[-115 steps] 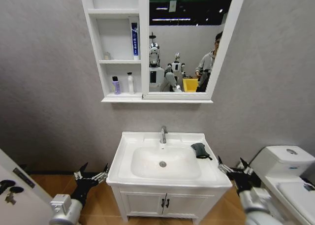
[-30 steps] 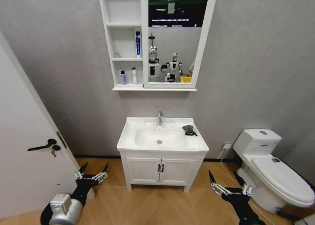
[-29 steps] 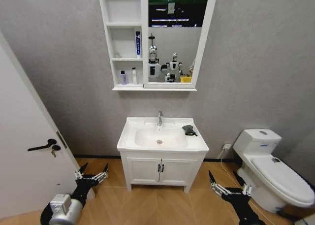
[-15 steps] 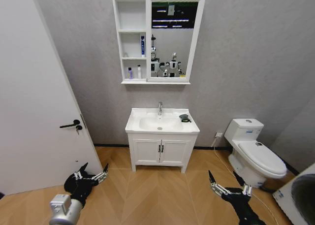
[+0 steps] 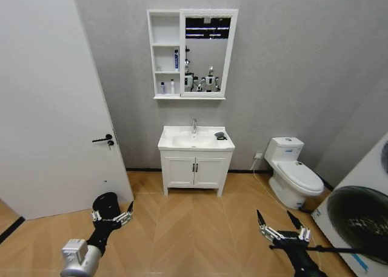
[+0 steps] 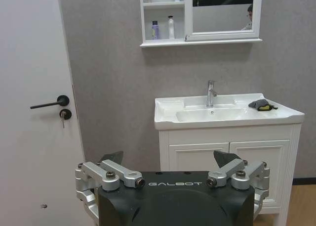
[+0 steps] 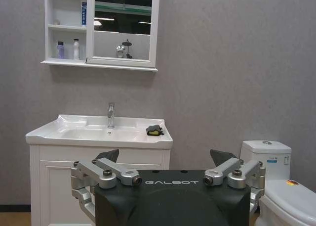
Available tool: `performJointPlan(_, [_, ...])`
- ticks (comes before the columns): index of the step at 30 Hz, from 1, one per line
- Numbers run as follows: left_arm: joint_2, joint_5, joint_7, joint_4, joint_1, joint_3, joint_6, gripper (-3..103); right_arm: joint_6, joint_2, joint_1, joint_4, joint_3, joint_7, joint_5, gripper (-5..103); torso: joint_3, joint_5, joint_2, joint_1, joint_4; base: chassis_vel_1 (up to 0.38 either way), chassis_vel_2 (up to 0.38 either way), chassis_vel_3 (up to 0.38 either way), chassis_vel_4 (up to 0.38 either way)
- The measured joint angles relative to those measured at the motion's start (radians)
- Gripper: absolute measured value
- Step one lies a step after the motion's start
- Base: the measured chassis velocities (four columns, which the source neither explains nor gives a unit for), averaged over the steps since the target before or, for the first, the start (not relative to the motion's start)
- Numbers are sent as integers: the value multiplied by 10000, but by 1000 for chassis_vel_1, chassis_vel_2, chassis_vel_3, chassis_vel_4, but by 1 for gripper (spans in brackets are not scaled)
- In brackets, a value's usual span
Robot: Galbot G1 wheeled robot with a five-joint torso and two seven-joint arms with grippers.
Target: Move facial cleanser and shampoo from washbasin to cabinet, then wipe washbasin with towel.
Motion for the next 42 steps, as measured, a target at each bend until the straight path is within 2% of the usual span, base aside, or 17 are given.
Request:
performJointPlan(5, [0,0,0,0,-2,0,0,100,0,-2,2,0,0,0,0,100,4,-2,-5,13,7,-62,60,97,-36])
performJointPlan(10, [1,0,0,0,0,0,0,100,0,-1,1,0,0,0,0,100,0,-3,-2,3,0,-18,27,25,-48])
performJointPlan(42, [0,0,1,0,1,0,0,100,0,-1,0,0,0,0,0,100,-2,-3,1,-3,2,3,-1,-2,2])
